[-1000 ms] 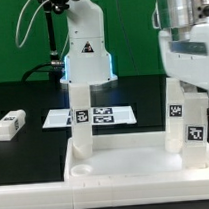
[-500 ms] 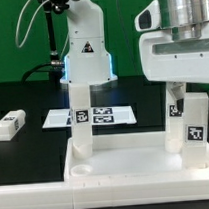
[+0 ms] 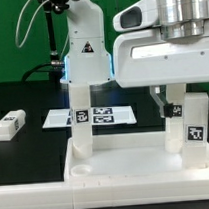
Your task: Assemble desk
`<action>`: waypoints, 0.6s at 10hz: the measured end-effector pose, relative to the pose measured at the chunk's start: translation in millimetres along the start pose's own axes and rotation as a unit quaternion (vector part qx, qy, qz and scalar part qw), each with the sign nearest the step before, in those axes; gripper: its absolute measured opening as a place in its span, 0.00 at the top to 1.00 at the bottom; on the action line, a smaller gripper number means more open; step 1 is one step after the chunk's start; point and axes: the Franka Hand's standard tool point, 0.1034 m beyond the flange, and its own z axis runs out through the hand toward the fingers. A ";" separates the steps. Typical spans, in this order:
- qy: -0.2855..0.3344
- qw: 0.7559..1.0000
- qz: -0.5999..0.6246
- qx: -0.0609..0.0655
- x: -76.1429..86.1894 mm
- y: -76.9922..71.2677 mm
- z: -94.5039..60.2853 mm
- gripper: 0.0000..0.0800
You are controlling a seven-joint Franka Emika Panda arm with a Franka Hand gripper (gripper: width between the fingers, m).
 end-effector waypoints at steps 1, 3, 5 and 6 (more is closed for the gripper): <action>0.000 1.000 0.010 0.001 0.1 -0.1 0.1 0.46; 0.001 0.996 0.094 -0.001 1.6 1.7 -0.2 0.63; -0.008 0.984 0.175 -0.008 1.0 2.6 0.6 0.63; -0.020 0.969 0.244 -0.018 0.1 2.4 0.8 0.63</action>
Offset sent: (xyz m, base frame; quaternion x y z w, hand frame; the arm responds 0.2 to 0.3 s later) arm 0.0000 0.0000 0.0000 0.0000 0.0000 0.1938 0.9810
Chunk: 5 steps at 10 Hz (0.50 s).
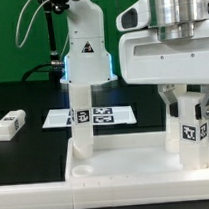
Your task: Assemble desk
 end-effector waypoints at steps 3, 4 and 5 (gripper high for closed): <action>-0.030 0.969 0.244 -0.009 -1.3 2.4 0.3 0.63; -0.042 0.950 0.309 -0.006 -2.8 1.9 0.6 0.63; -0.048 0.927 0.372 -0.001 -3.7 3.0 1.2 0.63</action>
Offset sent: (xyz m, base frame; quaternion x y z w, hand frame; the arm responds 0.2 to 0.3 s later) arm 0.0237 0.0080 0.0127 0.0962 -0.0646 0.3998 0.9092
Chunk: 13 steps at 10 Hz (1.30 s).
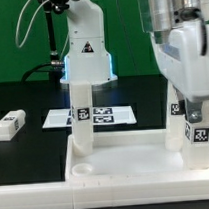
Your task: Assemble desk
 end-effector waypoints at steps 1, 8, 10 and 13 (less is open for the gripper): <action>0.000 1.000 0.031 0.000 0.9 1.1 0.0 0.63; 0.000 0.999 0.032 0.005 7.1 0.8 -7.8 0.20; -0.005 1.000 0.005 0.017 29.0 5.9 -42.3 0.19; -0.003 1.000 0.004 0.014 28.7 7.7 -37.8 0.19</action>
Offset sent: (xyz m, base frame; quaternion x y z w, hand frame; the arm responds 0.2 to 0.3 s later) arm 0.0000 0.0000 0.0000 0.0000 0.0000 0.1938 0.9810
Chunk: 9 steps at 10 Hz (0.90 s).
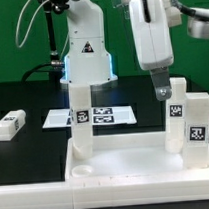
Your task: Assemble desk
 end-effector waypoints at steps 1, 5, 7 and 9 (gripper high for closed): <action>0.000 1.000 0.000 0.000 0.1 0.3 0.5 0.19; -0.003 0.997 -0.075 0.020 22.9 6.5 -19.0 0.19; -0.005 0.981 -0.193 0.030 66.8 21.4 -45.1 0.19; -0.002 0.965 -0.261 0.039 82.8 14.6 -57.3 0.19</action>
Offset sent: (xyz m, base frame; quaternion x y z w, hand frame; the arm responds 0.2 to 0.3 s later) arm -0.0283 -0.0317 0.0134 0.0450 -0.0084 -0.1272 0.9908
